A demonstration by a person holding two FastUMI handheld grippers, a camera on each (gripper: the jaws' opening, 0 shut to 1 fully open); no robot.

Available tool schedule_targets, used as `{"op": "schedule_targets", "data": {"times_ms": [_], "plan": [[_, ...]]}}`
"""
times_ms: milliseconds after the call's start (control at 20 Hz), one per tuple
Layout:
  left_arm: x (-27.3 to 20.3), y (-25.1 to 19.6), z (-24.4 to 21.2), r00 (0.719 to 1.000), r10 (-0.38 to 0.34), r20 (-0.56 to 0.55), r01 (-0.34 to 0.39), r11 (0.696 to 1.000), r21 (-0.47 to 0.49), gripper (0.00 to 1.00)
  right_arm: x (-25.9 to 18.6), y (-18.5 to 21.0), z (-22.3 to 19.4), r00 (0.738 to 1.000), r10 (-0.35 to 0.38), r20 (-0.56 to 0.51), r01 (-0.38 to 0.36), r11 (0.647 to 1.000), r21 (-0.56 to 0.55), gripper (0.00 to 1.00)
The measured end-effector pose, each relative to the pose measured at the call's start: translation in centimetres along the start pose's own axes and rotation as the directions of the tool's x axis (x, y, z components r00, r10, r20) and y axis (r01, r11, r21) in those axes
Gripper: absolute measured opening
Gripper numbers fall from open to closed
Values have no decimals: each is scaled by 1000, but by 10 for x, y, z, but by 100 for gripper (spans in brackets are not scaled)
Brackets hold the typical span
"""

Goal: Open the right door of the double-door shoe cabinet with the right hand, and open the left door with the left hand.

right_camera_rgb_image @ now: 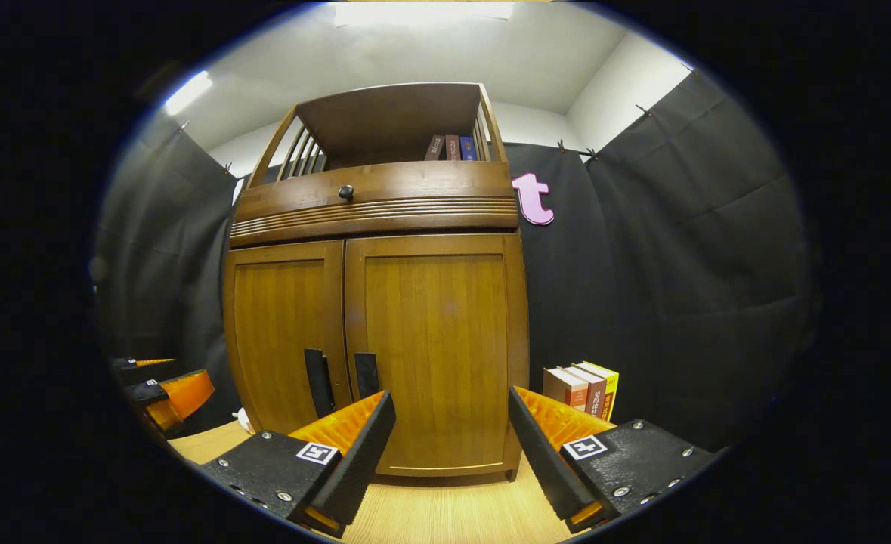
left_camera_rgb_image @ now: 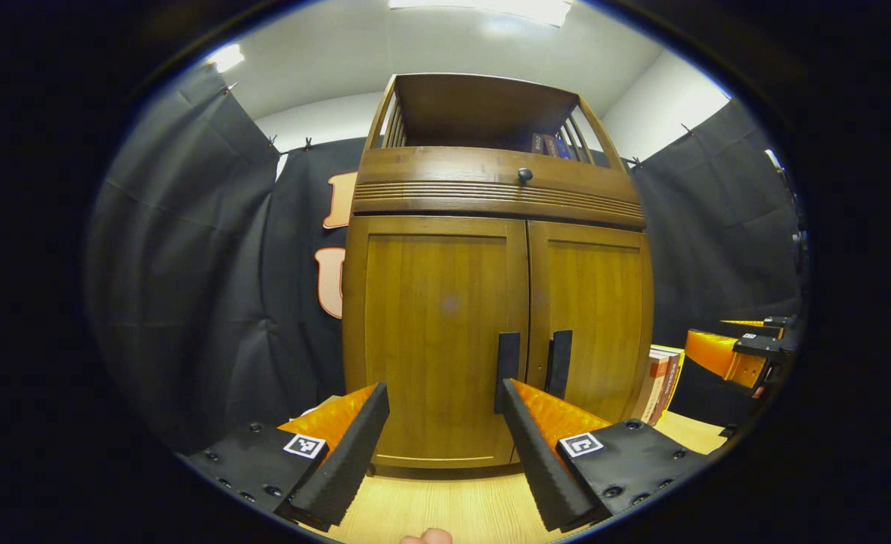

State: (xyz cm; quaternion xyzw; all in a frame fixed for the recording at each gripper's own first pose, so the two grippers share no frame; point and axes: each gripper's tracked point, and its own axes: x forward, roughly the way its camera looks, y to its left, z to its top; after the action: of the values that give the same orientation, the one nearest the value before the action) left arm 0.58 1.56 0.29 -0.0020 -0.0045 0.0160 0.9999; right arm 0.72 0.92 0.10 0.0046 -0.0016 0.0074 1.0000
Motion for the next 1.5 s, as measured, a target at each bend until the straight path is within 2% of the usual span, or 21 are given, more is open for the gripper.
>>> {"op": "schedule_targets", "data": {"times_ms": [350,1050,1250,1300,1500], "plan": [[1,-2,0,1000,-15,4,15,1000,-2,94,2,10,-2,1000,14,-7,-14,1000,-1,93],[3,2,0,1000,4,7,-4,1000,4,96,0,10,-5,1000,18,-18,-19,999,-27,93],[4,3,-1,1000,9,3,-9,1000,3,97,5,17,-6,999,39,-25,-40,999,-29,93],[4,3,-1,1000,10,2,-10,1000,1,94,9,21,-5,998,49,-25,-50,998,-30,92],[4,4,0,1000,17,5,-17,1000,3,97,33,40,-13,993,104,-49,-105,994,-19,93]]}}
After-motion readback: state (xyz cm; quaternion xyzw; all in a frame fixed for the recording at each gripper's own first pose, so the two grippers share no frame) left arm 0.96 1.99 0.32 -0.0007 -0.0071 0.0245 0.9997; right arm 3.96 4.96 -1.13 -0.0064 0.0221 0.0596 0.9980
